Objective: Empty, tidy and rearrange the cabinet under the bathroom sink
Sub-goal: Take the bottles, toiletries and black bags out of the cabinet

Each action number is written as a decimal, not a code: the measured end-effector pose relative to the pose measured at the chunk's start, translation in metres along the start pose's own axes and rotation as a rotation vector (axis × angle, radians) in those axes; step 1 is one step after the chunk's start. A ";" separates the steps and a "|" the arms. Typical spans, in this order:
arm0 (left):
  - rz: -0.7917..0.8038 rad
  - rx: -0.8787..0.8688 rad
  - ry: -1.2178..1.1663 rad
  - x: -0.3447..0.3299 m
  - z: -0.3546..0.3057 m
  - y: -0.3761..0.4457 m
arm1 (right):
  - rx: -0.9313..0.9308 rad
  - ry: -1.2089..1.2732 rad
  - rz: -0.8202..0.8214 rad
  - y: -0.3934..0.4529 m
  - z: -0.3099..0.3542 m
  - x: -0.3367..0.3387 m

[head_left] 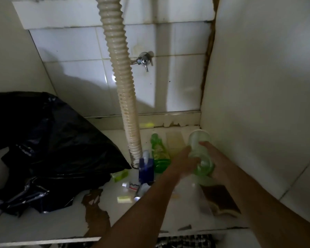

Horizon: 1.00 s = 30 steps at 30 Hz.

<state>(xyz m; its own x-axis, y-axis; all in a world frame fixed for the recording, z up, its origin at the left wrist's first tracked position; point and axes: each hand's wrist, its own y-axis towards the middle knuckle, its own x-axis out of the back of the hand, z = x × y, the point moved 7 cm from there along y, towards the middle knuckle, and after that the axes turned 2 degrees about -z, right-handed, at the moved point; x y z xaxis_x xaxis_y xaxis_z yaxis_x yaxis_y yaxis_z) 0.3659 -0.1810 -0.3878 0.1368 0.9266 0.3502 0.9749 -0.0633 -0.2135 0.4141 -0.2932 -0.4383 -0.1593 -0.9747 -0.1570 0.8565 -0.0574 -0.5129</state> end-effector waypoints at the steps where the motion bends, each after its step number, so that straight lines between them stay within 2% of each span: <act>1: -0.020 -0.040 -0.008 0.006 -0.009 -0.010 | 0.025 0.090 0.056 -0.013 0.004 -0.006; 6: -0.139 -0.195 -0.257 0.050 -0.036 -0.054 | 0.184 0.233 0.243 -0.073 0.026 -0.031; 8: -0.183 -0.219 -0.330 0.073 -0.039 -0.077 | 0.237 0.227 0.240 -0.103 0.029 -0.040; 10: -0.156 -0.194 -0.405 0.089 -0.036 -0.096 | 0.264 0.177 0.258 -0.141 0.025 -0.050; 13: -0.016 -0.078 -0.497 0.099 -0.016 -0.133 | 0.300 0.019 0.270 -0.199 0.008 -0.055; 15: 0.070 -0.044 -0.514 0.097 0.003 -0.160 | 0.321 -0.163 0.334 -0.238 -0.012 -0.061; 17: 0.129 -0.021 -0.556 0.094 0.025 -0.192 | 0.327 -0.389 0.330 -0.271 -0.033 -0.059; 19: 0.197 0.007 -0.590 0.088 0.048 -0.223 | 0.244 -0.572 0.330 -0.291 -0.053 -0.053; 22: 0.292 -0.014 -0.543 0.074 0.080 -0.256 | 0.072 -0.829 0.327 -0.302 -0.075 -0.045; 24: 0.310 -0.015 -0.505 0.065 0.101 -0.268 | 0.092 -0.954 0.294 -0.297 -0.082 -0.048; 27: 0.306 0.005 -0.436 0.053 0.131 -0.272 | 0.121 -0.947 0.263 -0.286 -0.100 -0.051; 30: 0.348 0.058 -0.295 0.048 0.158 -0.272 | 0.098 -0.960 0.456 -0.283 -0.127 -0.054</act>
<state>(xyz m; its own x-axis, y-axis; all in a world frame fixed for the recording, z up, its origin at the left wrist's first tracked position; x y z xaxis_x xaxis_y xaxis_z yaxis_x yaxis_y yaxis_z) 0.0794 -0.0607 -0.4573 0.3902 0.9204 -0.0247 0.8671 -0.3763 -0.3263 0.1181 -0.1970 -0.3919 0.6035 -0.6679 0.4356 0.7798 0.3804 -0.4971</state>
